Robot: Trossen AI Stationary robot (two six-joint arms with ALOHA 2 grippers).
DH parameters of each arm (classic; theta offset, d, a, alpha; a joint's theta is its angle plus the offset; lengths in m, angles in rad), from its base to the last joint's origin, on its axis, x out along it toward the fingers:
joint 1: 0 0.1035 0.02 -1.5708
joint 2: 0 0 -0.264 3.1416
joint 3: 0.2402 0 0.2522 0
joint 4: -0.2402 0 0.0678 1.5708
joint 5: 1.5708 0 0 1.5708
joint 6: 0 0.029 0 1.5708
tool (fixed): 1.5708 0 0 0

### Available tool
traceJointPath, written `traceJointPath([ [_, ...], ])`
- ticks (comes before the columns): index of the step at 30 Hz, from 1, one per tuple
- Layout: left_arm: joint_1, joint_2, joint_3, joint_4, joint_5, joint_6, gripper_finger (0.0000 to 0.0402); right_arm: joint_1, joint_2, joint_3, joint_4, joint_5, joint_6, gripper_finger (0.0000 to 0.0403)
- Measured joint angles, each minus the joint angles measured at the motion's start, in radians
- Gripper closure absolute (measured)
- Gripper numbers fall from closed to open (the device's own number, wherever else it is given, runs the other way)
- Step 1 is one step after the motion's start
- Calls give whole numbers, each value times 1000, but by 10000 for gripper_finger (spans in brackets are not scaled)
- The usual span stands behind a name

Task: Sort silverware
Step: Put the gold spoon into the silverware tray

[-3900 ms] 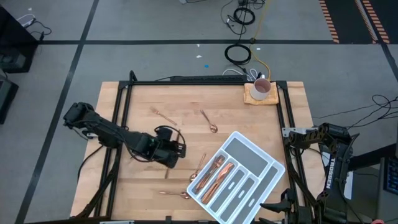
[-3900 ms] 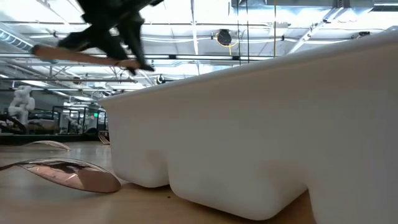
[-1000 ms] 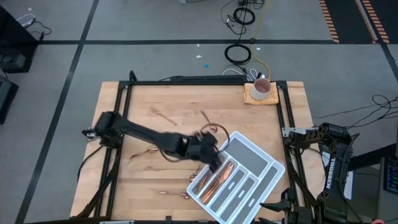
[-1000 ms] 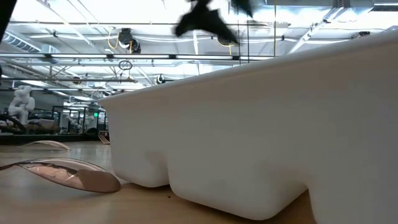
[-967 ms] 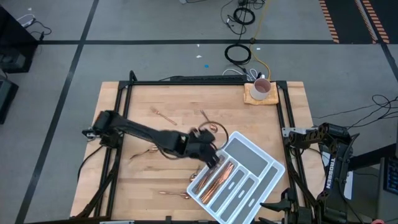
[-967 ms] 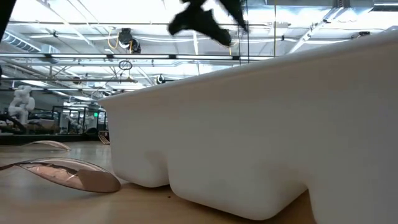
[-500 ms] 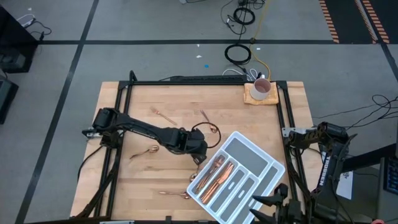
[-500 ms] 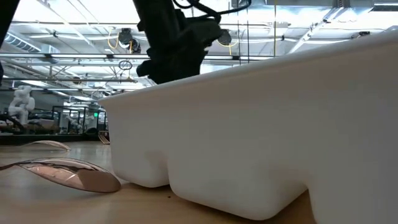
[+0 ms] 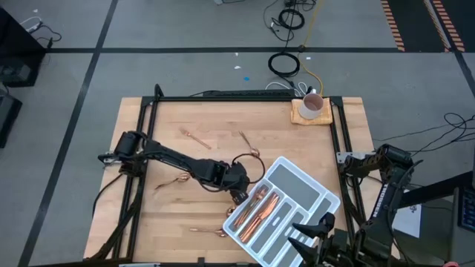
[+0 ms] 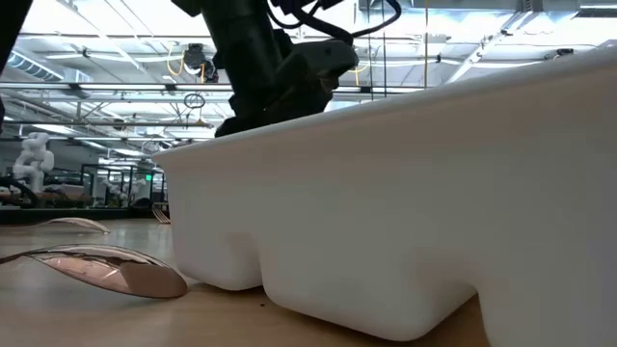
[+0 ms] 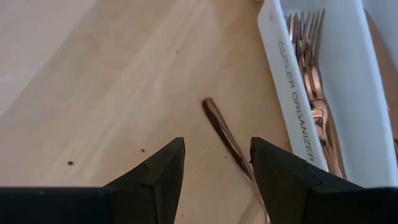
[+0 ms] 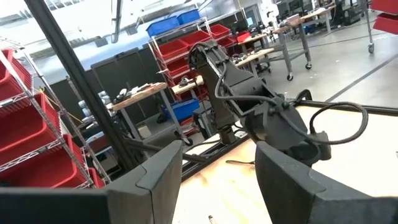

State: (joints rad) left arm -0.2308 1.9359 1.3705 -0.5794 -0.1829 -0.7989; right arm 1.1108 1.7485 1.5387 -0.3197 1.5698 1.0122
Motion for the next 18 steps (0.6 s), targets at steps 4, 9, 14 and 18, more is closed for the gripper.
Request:
traceJointPath([
  [4,-18,28,0,1,32,-6,212,-4,0,0,0,0,1,215],
  [9,-50,43,0,-67,82,18,212,-4,0,0,0,-2,15,215],
  [14,-59,9,1,-156,145,-81,212,-3,0,0,1,-7,49,215],
  [18,-101,13,0,-113,207,-127,212,-3,0,0,1,-8,50,215],
])
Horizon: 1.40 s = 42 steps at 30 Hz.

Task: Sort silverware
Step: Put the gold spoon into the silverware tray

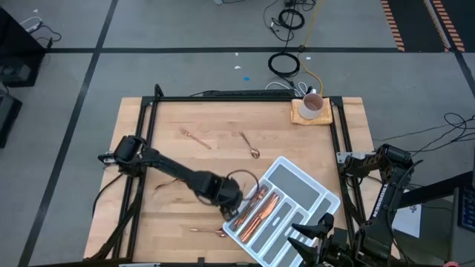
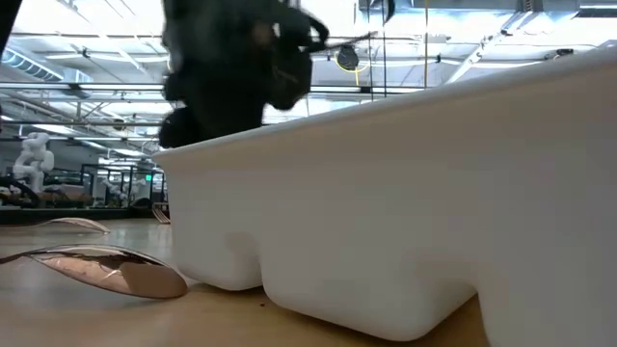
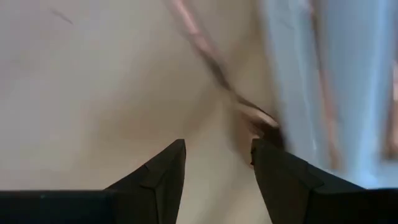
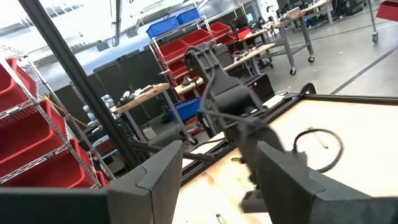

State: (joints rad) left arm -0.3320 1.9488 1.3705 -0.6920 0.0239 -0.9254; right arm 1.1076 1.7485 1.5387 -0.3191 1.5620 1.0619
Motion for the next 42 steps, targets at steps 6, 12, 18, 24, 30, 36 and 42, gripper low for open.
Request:
traceJointPath([
  [6,-35,-2,-21,8,14,-91,212,2,0,0,0,0,-5,215],
  [12,-38,-2,-72,166,73,-145,212,2,0,0,0,0,-31,215],
  [18,-37,-2,-75,175,72,-161,213,2,0,0,-1,0,-33,215],
  [24,-37,7,-75,191,50,-158,240,2,0,0,0,-1,-29,215],
  [30,-37,28,-75,197,59,-142,263,2,0,0,0,-1,-30,215],
  [36,-37,41,-74,192,63,-133,266,2,0,0,0,-1,-30,215],
  [42,-35,41,-74,186,50,-98,303,2,0,0,-1,-1,-37,215],
])
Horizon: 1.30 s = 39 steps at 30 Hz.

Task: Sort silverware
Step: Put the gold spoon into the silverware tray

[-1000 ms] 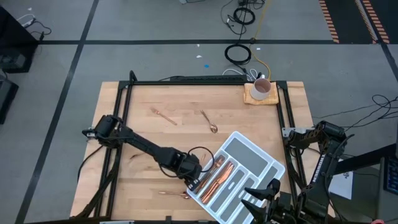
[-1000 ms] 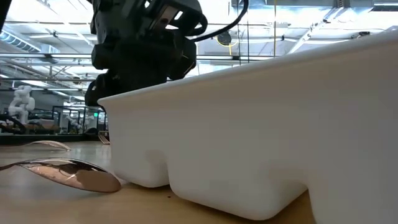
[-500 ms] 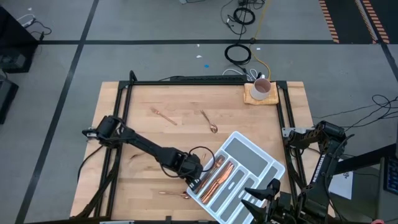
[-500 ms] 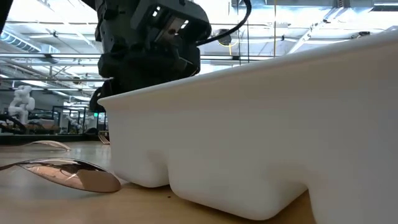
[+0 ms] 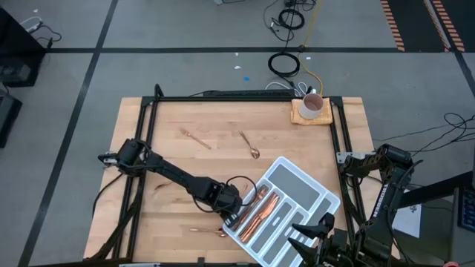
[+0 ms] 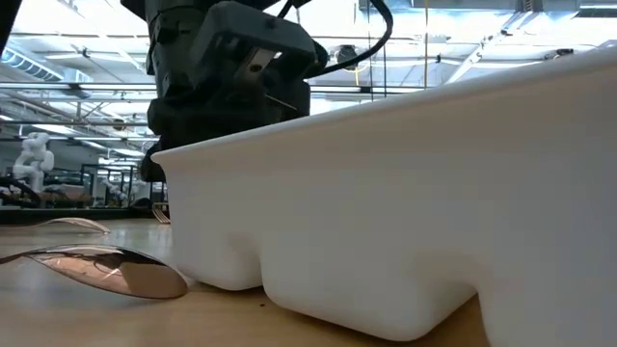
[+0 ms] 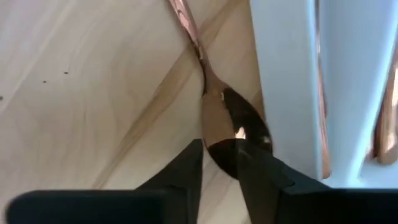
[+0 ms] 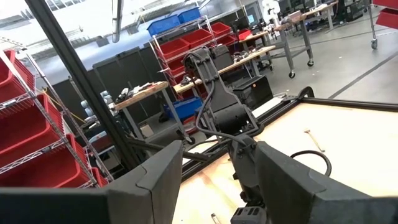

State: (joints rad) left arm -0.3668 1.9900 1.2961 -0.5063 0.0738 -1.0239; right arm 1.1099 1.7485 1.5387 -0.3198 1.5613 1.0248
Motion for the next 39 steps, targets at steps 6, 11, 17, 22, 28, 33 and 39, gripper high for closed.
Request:
traceJointPath([
  [6,7,0,0,-4,-12,67,390,0,0,0,0,0,-14,215],
  [11,26,-5,0,-47,-23,116,398,0,0,0,0,4,-39,215],
  [17,79,-46,0,-176,-112,166,399,0,0,0,0,6,-47,215],
  [22,114,-116,0,-198,-144,179,400,0,0,0,0,8,-68,215],
  [28,114,-216,0,-279,-225,218,398,0,0,0,-1,8,-98,215],
  [33,76,-281,1,-390,-338,173,374,0,0,0,-1,5,-103,215],
  [39,32,-282,1,-540,-286,10,343,4,0,0,-13,-49,-101,215],
])
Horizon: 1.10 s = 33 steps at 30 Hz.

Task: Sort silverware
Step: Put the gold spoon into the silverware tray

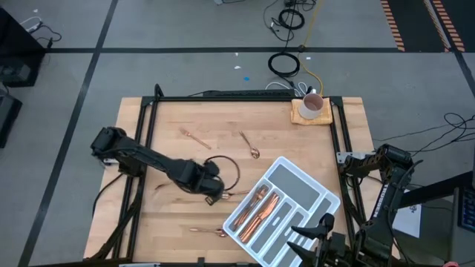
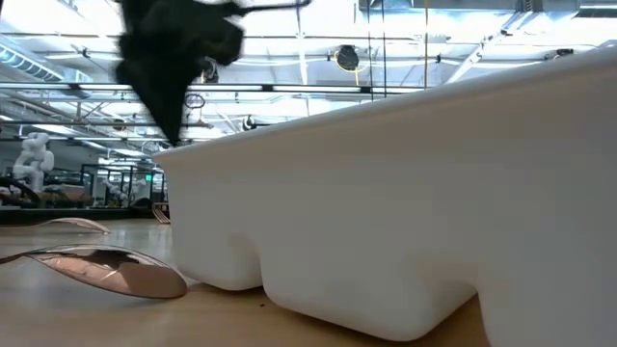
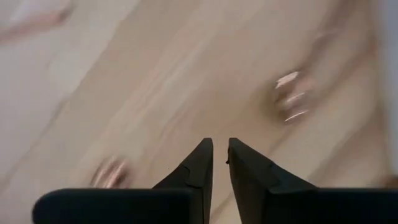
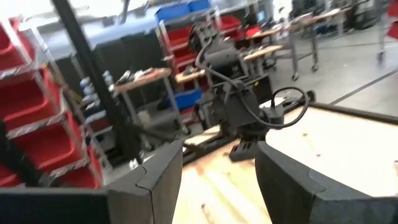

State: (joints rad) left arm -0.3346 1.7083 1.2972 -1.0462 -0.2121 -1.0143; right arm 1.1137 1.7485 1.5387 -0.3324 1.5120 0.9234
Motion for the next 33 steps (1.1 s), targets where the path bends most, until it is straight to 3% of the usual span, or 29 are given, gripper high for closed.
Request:
traceJointPath([
  [4,-56,20,-1,-148,-32,-191,337,1,0,0,-28,-73,15,215],
  [9,-99,22,-1,-146,-97,-206,337,0,0,0,-67,-138,49,215],
  [12,-100,23,-1,-106,-135,-304,336,1,0,0,-71,-173,84,215],
  [15,-97,22,-33,-28,-134,-337,336,1,0,0,-72,-201,112,215],
  [19,-115,23,-98,118,-39,-433,336,1,0,0,-73,-237,114,215],
  [27,-135,23,-284,605,-5,-665,336,4,13,0,-79,-282,125,215],
  [33,-116,23,-326,656,-58,-710,336,18,15,0,-79,-290,163,215],
])
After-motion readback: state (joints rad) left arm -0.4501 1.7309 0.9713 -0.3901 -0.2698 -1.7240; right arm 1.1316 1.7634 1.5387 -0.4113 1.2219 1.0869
